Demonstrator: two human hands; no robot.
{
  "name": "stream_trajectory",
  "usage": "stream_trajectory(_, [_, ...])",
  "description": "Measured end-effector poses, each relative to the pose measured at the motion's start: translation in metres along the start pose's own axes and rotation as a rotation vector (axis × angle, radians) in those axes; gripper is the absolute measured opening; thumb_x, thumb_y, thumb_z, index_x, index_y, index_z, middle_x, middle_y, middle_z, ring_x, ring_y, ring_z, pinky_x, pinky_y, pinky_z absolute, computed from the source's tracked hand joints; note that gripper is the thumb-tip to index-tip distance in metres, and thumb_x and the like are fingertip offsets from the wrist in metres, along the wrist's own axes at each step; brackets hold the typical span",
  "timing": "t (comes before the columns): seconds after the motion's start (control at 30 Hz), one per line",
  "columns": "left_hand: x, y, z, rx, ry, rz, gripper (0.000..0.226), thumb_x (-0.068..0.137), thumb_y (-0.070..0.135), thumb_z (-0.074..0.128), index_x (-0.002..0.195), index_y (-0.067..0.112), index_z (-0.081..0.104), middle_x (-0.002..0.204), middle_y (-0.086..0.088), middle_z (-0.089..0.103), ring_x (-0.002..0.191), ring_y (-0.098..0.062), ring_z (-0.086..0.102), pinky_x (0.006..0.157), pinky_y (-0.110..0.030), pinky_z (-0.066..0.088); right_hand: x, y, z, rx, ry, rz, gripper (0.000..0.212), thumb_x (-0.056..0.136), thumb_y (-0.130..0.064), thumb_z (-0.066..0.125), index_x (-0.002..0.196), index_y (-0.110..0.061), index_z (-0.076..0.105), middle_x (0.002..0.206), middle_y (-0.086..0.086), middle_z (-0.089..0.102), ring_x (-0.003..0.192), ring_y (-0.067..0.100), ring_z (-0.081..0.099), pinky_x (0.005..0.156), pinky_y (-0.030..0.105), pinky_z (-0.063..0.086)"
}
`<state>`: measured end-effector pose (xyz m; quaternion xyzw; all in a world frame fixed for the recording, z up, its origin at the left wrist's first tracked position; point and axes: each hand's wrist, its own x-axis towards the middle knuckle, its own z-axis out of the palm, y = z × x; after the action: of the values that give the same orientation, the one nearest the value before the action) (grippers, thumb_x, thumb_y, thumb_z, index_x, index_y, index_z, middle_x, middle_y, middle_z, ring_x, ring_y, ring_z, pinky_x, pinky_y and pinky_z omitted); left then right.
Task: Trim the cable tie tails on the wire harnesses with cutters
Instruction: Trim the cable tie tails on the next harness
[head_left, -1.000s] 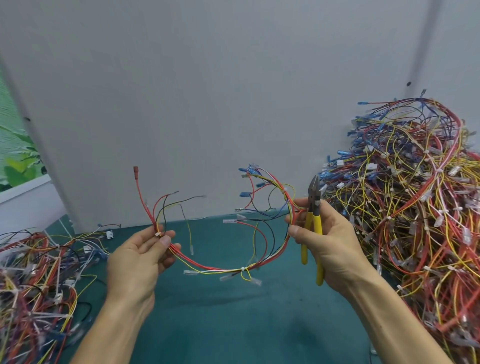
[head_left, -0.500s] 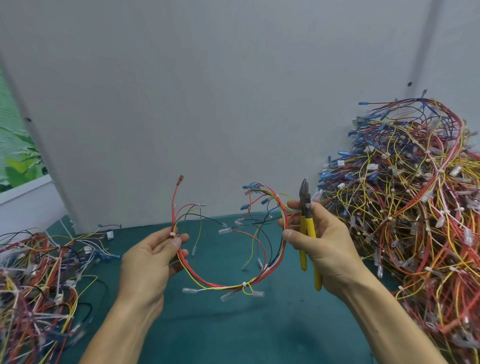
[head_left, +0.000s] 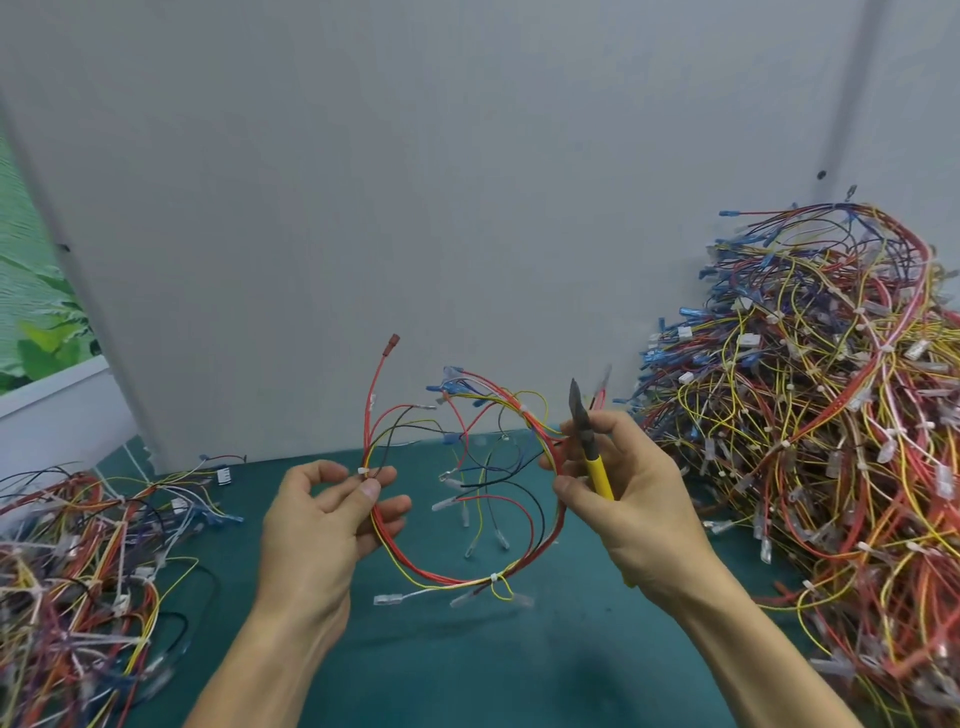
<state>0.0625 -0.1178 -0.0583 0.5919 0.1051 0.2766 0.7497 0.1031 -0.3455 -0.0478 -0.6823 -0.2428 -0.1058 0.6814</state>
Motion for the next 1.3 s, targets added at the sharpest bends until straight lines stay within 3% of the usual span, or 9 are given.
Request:
stream_trajectory(0.17, [0.001,0.000,-0.003,0.017,0.005,-0.006,0.022,0.092,-0.003,0.054,0.098,0.018,0.057,0.086,-0.004,0.075,0.067,-0.021,0.072,0.062,-0.033,0.056,0.001,0.003,0.001,0.054,0.038,-0.012,0.045,0.084,0.015,0.061,0.115,-0.017,0.056,0.080,-0.011,0.069,0.090,0.011,0.069,0.082,0.020,0.053])
stream_trajectory(0.3, [0.003,0.002,-0.004,0.008,0.028,-0.002,0.026,0.092,-0.004,0.053,0.095,0.020,0.061,0.089,-0.005,0.072,0.067,-0.016,0.069,0.071,-0.036,0.055,0.003,0.005,-0.004,0.142,0.131,0.009,0.038,0.084,0.012,0.063,0.105,-0.019,0.064,0.087,0.000,0.072,0.089,0.012,0.069,0.078,0.019,0.054])
stream_trajectory(0.43, [0.003,0.002,-0.006,0.007,0.043,-0.008,0.024,0.092,-0.005,0.052,0.093,0.018,0.058,0.089,-0.006,0.071,0.066,-0.014,0.068,0.061,-0.027,0.059,0.006,0.006,-0.008,0.213,0.207,0.037,0.036,0.086,0.009,0.062,0.110,-0.017,0.060,0.097,0.011,0.070,0.086,0.009,0.068,0.071,0.016,0.052])
stream_trajectory(0.53, [0.003,-0.001,-0.006,0.002,0.057,-0.026,0.022,0.093,-0.006,0.050,0.091,0.015,0.055,0.090,-0.009,0.069,0.069,-0.017,0.068,0.056,-0.026,0.059,0.007,0.006,-0.009,0.223,0.254,0.057,0.039,0.086,0.006,0.064,0.117,-0.014,0.050,0.094,0.005,0.073,0.078,0.005,0.067,0.057,0.020,0.051])
stream_trajectory(0.67, [0.004,-0.005,-0.006,0.010,0.056,-0.044,0.020,0.092,-0.008,0.051,0.091,0.012,0.053,0.092,-0.011,0.068,0.074,-0.022,0.069,0.053,-0.027,0.058,0.008,0.005,-0.008,0.242,0.292,0.049,0.039,0.085,0.005,0.065,0.105,-0.023,0.047,0.093,0.003,0.074,0.071,0.005,0.064,0.048,0.023,0.046])
stream_trajectory(0.83, [0.003,-0.007,-0.006,0.029,0.035,-0.053,0.020,0.092,-0.009,0.050,0.091,0.011,0.052,0.092,-0.012,0.068,0.069,-0.019,0.071,0.057,-0.032,0.058,0.008,0.004,-0.011,0.297,0.234,0.045,0.032,0.086,0.008,0.062,0.106,-0.014,0.049,0.095,0.001,0.075,0.081,0.005,0.068,0.063,0.017,0.049])
stream_trajectory(1.0, [0.003,-0.007,-0.005,0.033,0.037,-0.066,0.020,0.093,-0.009,0.049,0.092,0.011,0.052,0.093,-0.012,0.067,0.075,-0.023,0.070,0.063,-0.037,0.055,0.009,0.003,-0.014,0.424,0.127,0.093,0.031,0.089,0.009,0.056,0.108,-0.013,0.046,0.107,0.008,0.073,0.086,0.011,0.065,0.071,0.034,0.043])
stream_trajectory(1.1, [0.003,-0.008,-0.005,0.032,0.039,-0.070,0.020,0.093,-0.009,0.049,0.091,0.011,0.053,0.094,-0.012,0.067,0.076,-0.025,0.070,0.062,-0.036,0.056,0.008,0.003,-0.015,0.414,0.095,0.089,0.034,0.087,0.010,0.057,0.109,-0.015,0.049,0.109,0.008,0.072,0.092,0.014,0.066,0.074,0.037,0.042])
stream_trajectory(1.3, [0.004,-0.009,-0.006,0.024,0.029,-0.080,0.019,0.093,-0.009,0.049,0.091,0.010,0.052,0.094,-0.014,0.067,0.077,-0.026,0.069,0.063,-0.038,0.055,0.009,0.007,-0.014,0.370,0.142,0.080,0.047,0.080,0.018,0.057,0.112,-0.016,0.058,0.088,0.000,0.071,0.091,0.013,0.068,0.067,0.024,0.049])
